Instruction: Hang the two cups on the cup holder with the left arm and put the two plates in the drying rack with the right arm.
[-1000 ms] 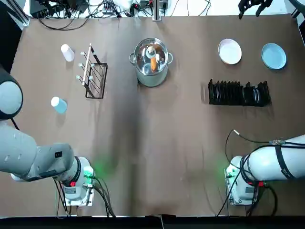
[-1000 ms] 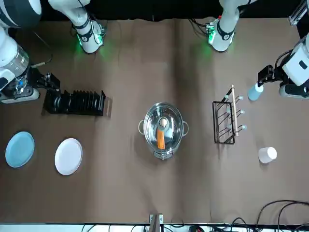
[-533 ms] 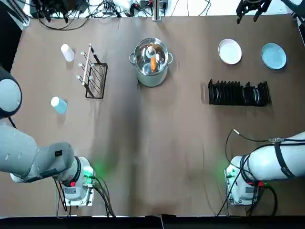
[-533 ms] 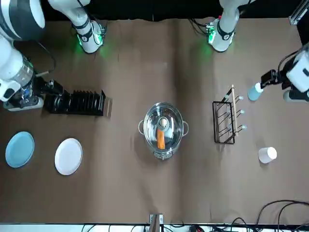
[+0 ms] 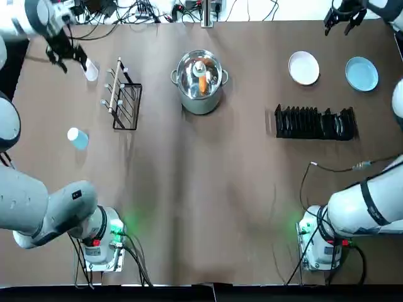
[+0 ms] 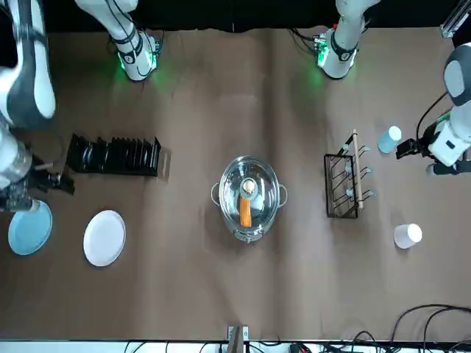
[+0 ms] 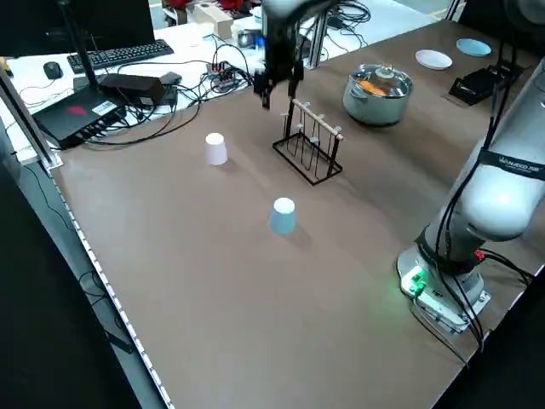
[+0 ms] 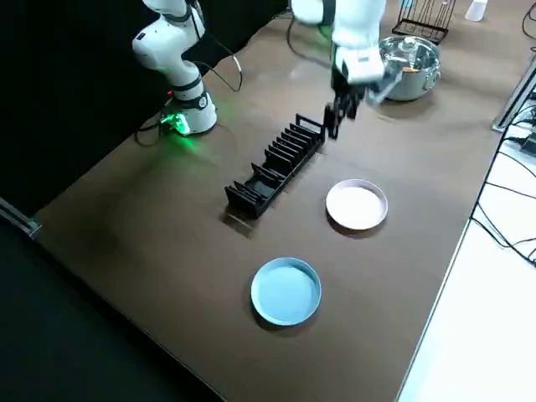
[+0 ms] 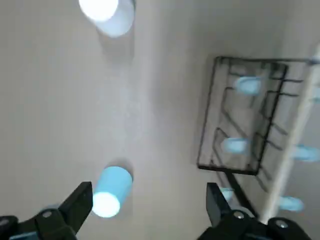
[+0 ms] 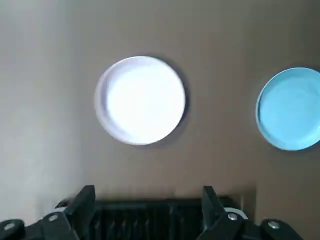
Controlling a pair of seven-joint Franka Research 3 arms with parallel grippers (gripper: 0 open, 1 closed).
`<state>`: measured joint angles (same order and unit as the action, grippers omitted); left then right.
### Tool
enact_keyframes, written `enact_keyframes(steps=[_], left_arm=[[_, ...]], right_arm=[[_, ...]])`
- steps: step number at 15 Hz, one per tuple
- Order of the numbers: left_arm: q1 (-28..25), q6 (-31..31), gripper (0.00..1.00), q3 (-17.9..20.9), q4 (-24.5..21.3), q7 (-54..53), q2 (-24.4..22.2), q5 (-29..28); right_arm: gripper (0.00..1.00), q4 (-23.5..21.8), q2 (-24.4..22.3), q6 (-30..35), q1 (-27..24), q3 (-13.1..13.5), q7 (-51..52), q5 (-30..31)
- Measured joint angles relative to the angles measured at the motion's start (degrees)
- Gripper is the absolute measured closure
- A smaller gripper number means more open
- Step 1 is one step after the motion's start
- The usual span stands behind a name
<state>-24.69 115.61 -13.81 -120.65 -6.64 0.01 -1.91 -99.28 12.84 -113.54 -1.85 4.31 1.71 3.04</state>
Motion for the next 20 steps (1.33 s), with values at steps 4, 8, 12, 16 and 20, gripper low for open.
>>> enact_keyframes(steps=[4,8,12,16,20], left_arm=[[-4.67,15.21,0.00,-0.04,-18.16,-6.43,-4.53,-0.03],[-12.66,26.74,0.00,-0.06,-31.42,-17.10,-7.02,-0.03],[-16.69,29.70,0.00,-0.05,-33.87,-22.56,-6.00,-0.03],[-16.96,34.89,0.00,-0.22,-33.99,-23.50,-1.63,-0.03],[-16.96,38.76,0.00,-0.24,-33.95,-23.50,1.83,-0.03]], right_arm=[[0.21,2.35,7.89,-6.58,-4.67,0.02,5.62,0.48],[0.25,3.94,15.70,-18.95,-8.75,0.05,6.51,0.48],[0.34,7.65,24.06,-26.20,-12.82,0.06,6.81,0.48],[0.43,14.10,31.65,-26.57,-16.08,0.04,7.23,0.48],[0.45,14.89,34.53,-30.05,-18.13,0.06,10.11,0.47]])
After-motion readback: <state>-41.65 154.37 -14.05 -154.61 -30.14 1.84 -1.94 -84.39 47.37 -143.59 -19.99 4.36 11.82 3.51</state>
